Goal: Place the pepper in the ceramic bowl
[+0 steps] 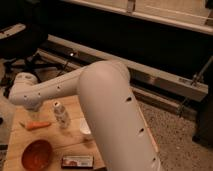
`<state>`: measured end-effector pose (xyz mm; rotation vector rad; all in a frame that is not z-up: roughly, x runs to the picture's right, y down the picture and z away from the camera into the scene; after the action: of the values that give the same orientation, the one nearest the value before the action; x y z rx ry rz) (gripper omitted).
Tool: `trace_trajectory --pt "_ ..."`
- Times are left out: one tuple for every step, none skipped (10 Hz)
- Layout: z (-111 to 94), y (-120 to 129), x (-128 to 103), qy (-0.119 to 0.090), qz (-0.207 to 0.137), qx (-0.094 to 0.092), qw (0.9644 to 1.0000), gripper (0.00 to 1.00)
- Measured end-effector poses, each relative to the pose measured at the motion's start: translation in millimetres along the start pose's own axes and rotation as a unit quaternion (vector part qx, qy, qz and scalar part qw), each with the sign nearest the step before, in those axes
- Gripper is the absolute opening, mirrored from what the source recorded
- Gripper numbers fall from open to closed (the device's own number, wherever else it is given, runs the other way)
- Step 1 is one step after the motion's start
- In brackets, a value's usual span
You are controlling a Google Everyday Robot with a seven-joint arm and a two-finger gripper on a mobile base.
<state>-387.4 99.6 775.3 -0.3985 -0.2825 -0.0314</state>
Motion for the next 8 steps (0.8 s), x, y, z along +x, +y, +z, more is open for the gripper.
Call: trace_trajectory --pt "4.1 7.7 -13.1 -0.012 -0.019 -0.007 0.9997 0.80" --pt "6.7 12.4 -21.1 -0.022 -0.027 -0.012 0.9993 0.80" --pt "13.3 18.8 -31.0 -0.034 -0.037 -0.022 0.9985 0.80" --pt "19.3 23.8 -36.6 -0.038 -0.039 -0.030 0.9980 0.80" --pt "27.4 29.9 -40.9 -0.038 -0.039 -0.040 0.9977 0.80" --pt "40.4 39.7 -44.4 -0.033 -0.036 -0.053 0.9974 0.80" --pt "53.1 47.8 -46.7 -0.032 -0.032 -0.063 0.9970 0.80" --pt "61.0 52.7 -49.7 -0.035 -0.030 -0.066 0.9967 0.80"
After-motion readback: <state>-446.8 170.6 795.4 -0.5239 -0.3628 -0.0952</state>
